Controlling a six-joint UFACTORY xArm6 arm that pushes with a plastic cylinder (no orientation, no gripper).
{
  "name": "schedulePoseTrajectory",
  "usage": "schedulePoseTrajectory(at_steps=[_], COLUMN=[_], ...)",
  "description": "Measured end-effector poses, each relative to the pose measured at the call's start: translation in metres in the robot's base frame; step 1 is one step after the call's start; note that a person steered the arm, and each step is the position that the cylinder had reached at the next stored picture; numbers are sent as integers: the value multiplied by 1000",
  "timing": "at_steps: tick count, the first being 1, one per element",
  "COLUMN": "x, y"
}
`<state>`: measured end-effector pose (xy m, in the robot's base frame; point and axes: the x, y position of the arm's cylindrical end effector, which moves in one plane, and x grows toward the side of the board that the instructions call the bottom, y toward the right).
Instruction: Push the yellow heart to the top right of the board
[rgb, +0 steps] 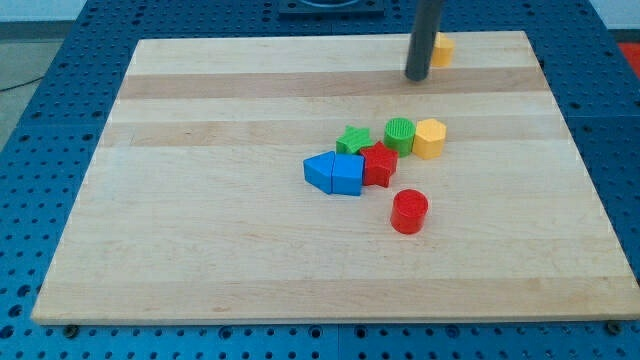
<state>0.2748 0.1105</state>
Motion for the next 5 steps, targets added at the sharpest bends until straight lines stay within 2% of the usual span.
schedulePoseTrajectory(at_steps=[2,4,5], x=[-11,-32,-33], y=[20,-28,13])
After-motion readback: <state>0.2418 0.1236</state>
